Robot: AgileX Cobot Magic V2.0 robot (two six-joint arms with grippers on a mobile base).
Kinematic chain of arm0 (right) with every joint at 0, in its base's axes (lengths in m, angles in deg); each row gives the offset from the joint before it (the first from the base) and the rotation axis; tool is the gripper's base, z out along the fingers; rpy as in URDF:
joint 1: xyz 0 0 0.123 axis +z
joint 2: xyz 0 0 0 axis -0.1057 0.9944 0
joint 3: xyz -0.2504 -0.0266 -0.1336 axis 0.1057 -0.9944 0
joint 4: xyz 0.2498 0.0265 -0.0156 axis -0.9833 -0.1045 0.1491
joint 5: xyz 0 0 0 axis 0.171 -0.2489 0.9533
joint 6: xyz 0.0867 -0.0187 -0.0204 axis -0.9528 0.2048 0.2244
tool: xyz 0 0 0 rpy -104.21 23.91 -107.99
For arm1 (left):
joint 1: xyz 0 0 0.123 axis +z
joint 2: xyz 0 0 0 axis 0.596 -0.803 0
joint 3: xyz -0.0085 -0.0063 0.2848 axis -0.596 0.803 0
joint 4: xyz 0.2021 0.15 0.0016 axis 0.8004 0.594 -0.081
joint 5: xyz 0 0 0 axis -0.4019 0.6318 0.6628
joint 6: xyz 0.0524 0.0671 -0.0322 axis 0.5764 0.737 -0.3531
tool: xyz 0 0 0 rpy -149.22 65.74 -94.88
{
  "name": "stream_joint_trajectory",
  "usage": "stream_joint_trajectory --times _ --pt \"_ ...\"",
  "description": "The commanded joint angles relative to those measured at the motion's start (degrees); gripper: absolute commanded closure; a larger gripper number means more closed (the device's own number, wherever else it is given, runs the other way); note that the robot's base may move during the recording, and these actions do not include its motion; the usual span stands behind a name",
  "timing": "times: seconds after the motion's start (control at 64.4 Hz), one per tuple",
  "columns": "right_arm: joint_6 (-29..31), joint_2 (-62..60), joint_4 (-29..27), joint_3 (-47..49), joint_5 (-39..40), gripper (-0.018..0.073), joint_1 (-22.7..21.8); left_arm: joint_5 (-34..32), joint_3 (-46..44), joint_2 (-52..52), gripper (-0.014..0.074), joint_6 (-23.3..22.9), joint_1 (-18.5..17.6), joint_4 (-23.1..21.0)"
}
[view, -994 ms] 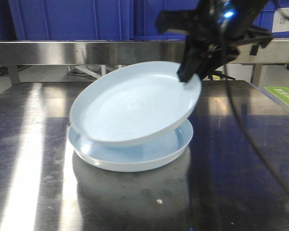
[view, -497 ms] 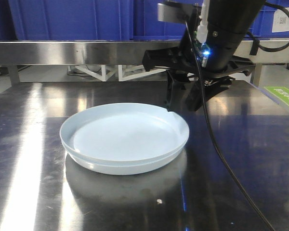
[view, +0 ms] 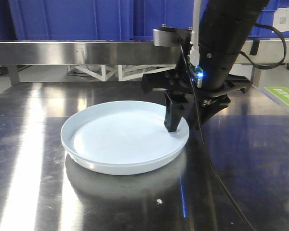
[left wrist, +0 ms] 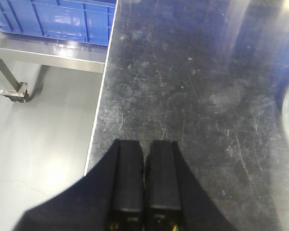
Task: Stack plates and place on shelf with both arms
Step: 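Grip the rim of the stacked plates with the right gripper, then lift the stacked plates off the table with the right gripper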
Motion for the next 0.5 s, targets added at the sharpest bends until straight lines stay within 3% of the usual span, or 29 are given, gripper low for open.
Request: stream_joint_trajectory --times 0.0,0.093,0.482 --pt "0.2 -2.7 0.1 1.8 2.7 0.0393 0.0 -3.8 -1.5 0.3 0.0511 -0.3 0.0 -0.1" --pt "0.2 -2.7 0.2 1.8 3.3 0.0547 0.0 -3.8 -1.5 0.3 0.0511 -0.3 0.0 -0.1" --pt "0.2 -9.5 5.4 1.8 9.0 0.0531 0.0 -3.8 -1.5 0.3 0.0511 -0.3 0.0 -0.1"
